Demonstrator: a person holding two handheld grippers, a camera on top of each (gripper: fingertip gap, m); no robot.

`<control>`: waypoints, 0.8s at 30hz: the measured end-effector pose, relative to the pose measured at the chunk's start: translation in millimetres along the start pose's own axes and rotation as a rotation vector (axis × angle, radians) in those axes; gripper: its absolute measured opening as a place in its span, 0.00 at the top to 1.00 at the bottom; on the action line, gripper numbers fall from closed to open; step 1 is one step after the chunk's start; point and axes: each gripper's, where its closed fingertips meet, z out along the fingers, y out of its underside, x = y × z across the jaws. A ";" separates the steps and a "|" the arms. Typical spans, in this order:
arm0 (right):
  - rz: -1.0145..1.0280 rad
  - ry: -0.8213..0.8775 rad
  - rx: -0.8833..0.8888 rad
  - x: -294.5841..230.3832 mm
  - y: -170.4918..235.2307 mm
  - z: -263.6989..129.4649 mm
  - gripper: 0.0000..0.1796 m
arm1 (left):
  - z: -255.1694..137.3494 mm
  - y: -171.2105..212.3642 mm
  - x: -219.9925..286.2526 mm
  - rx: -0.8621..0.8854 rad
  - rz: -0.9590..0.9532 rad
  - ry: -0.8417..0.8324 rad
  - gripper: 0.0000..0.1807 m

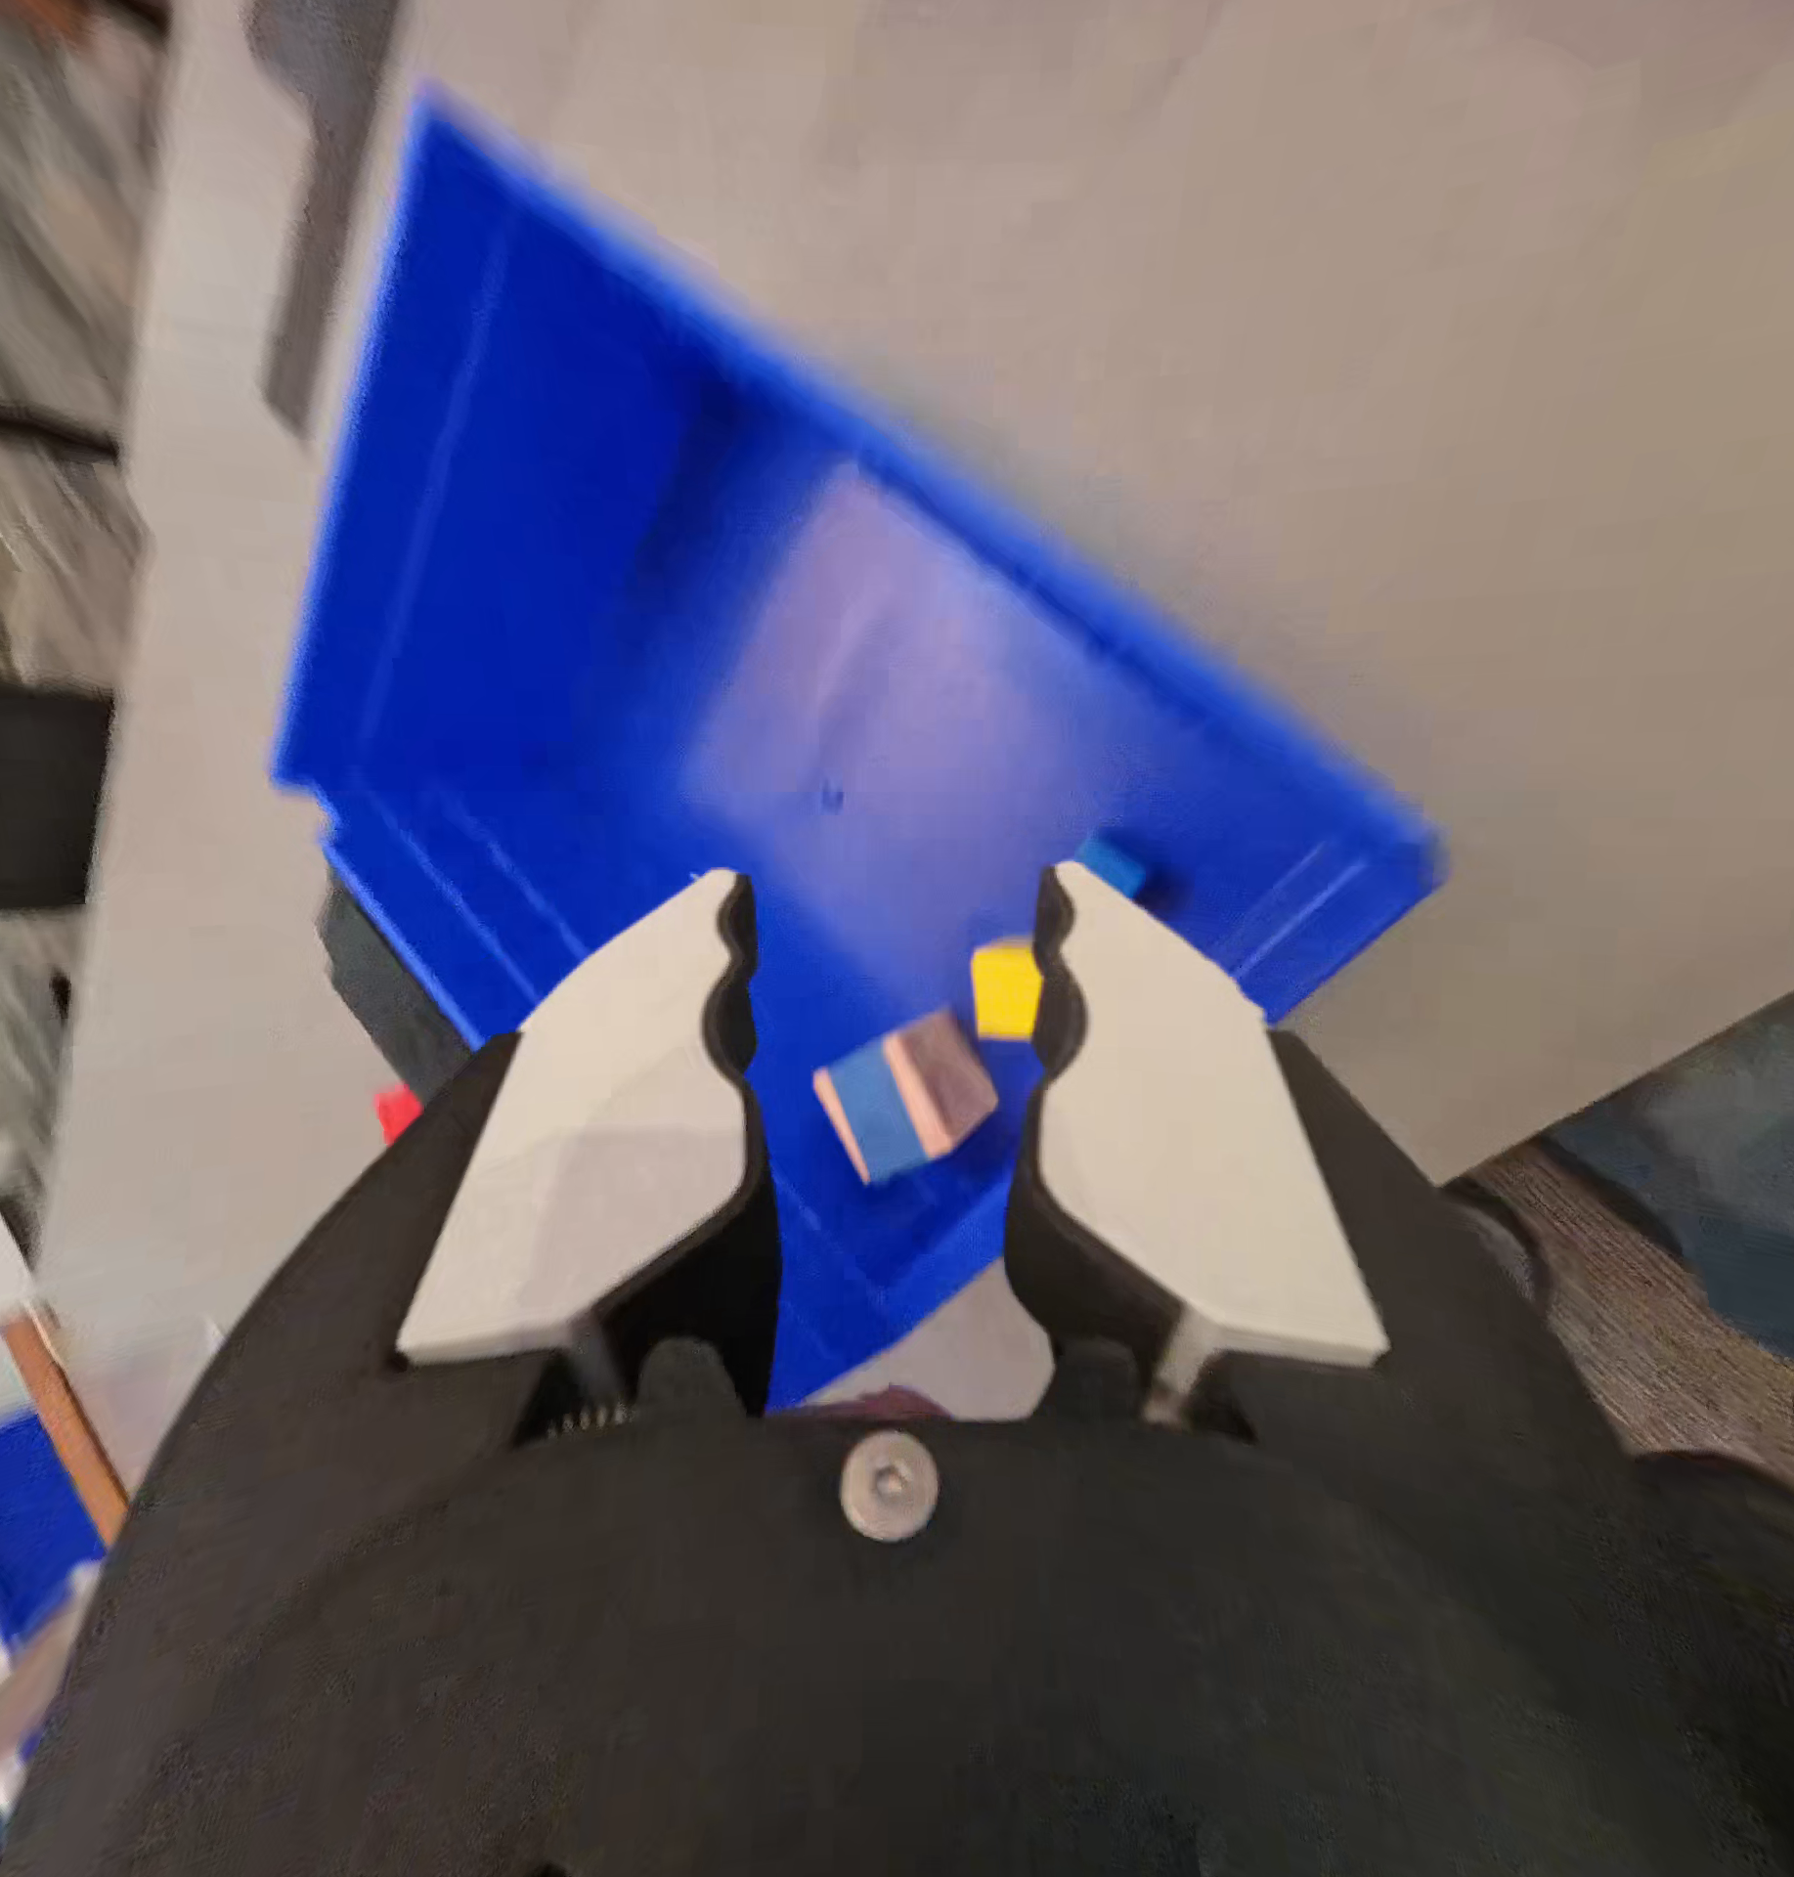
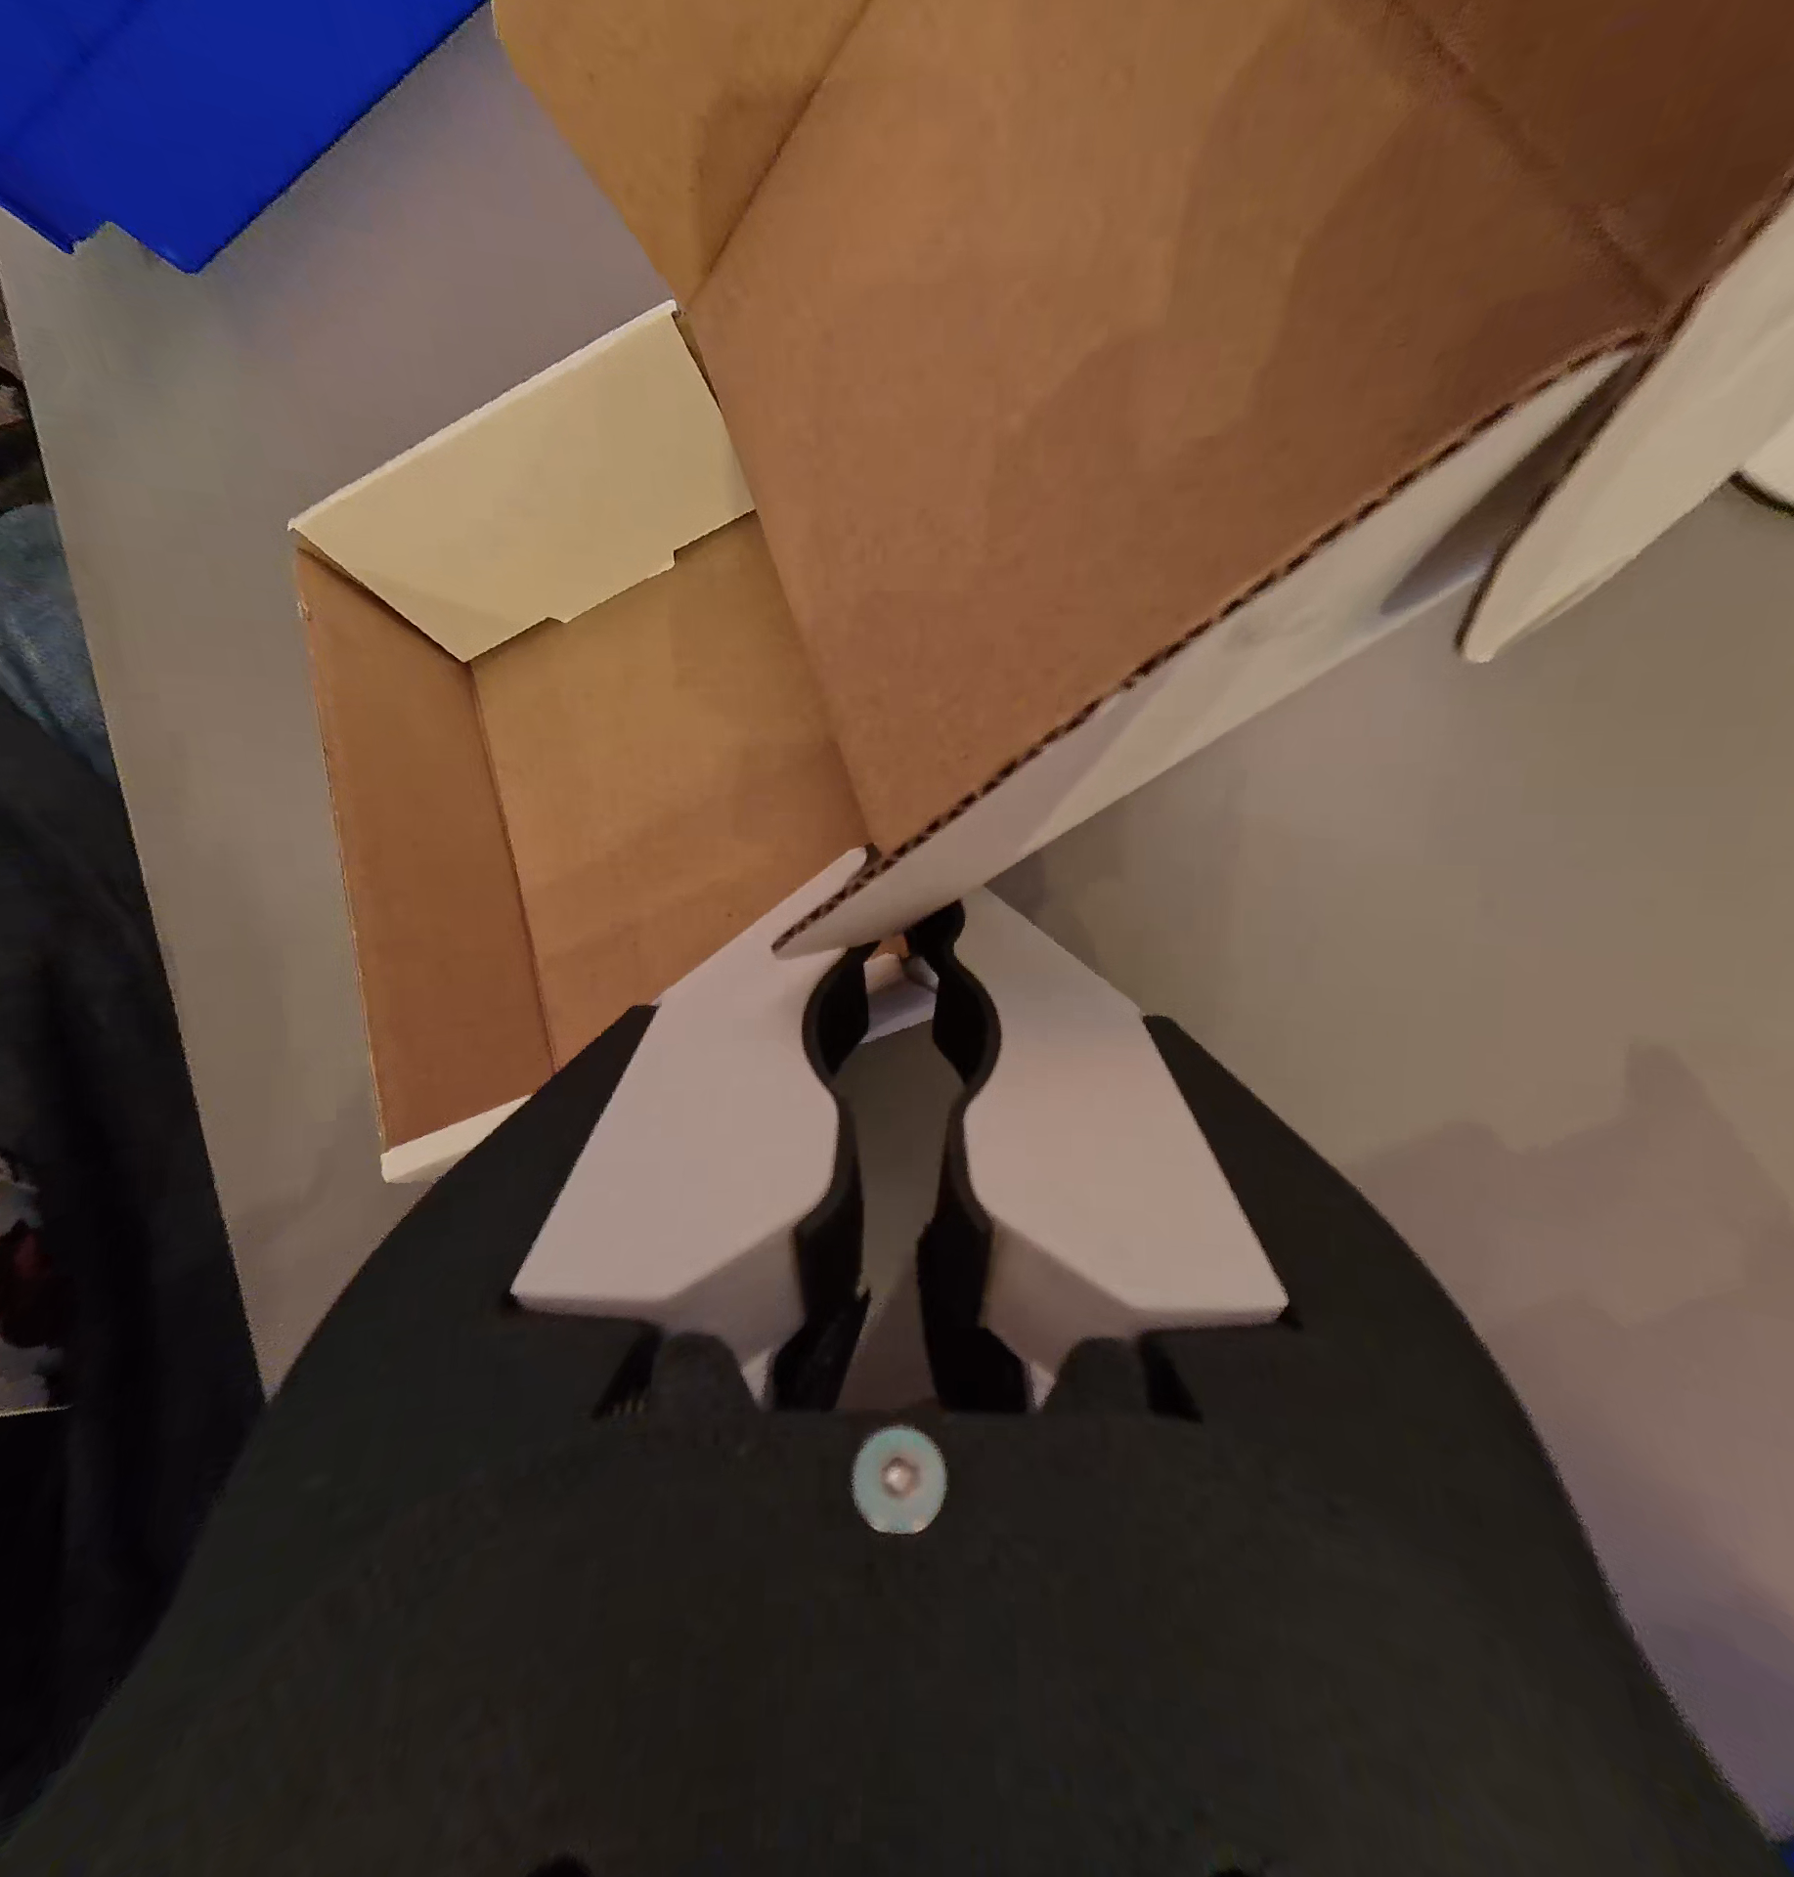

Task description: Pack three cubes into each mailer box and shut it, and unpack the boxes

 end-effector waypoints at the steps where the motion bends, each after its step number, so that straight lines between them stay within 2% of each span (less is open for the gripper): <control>1: -0.015 0.006 0.003 -0.3 -1.1 0.5 0.98 | 7.6 19.8 -4.9 -0.050 -0.038 0.010 0.71; 5: -0.096 0.038 0.018 -3.4 -7.0 3.3 0.98 | 32.9 69.4 -2.7 -0.179 -0.165 0.090 0.66; 10: -0.173 0.042 0.027 -10.3 -13.3 12.5 0.98 | 45.9 85.7 2.7 -0.219 -0.288 0.155 0.62; 15: -0.189 0.037 0.024 -12.2 -16.5 19.6 0.98 | 57.6 97.8 15.2 -0.284 -0.333 0.249 0.59; 20: -0.189 0.030 0.019 -13.2 -16.1 22.6 0.98 | 62.8 104.4 4.0 -0.308 -0.383 0.217 0.63; 24: -0.195 0.035 0.016 -13.7 -16.3 22.4 0.98 | 59.5 109.4 -7.0 -0.316 -0.388 0.156 0.61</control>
